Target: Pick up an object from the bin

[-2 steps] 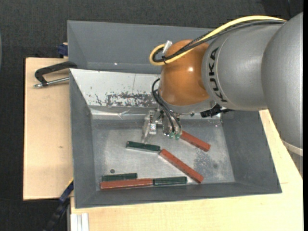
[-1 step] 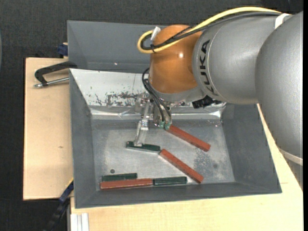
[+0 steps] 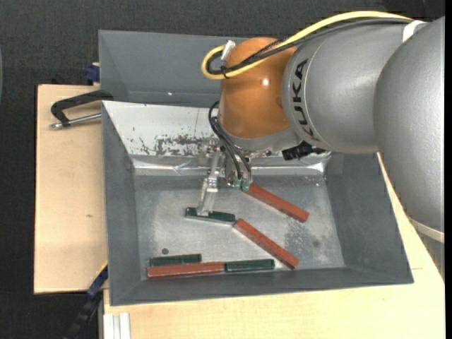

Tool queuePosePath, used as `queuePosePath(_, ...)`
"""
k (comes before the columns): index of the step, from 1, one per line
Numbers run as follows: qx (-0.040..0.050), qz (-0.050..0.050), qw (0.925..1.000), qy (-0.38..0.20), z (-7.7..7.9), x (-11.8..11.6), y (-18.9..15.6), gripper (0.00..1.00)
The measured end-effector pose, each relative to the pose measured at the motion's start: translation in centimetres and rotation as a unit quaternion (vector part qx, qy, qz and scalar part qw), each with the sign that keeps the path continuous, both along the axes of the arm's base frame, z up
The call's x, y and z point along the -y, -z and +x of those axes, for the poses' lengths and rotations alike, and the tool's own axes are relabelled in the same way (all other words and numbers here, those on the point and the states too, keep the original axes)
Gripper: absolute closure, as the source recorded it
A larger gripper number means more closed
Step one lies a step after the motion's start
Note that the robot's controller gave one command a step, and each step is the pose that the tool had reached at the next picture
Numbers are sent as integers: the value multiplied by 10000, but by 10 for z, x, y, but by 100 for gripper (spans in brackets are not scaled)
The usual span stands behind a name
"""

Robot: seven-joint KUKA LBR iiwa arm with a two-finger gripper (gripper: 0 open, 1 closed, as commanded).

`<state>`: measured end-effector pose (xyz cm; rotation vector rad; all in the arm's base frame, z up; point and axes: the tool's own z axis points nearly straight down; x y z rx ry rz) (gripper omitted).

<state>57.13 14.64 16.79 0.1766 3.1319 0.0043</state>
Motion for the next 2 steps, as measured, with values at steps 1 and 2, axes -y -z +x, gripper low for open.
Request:
queuePosePath(1, 18, 6, 10000, 66, 13, -11, 54, 0)
queuePosePath(2, -29, -1, 10000, 13, 19, 14, 92, 0)
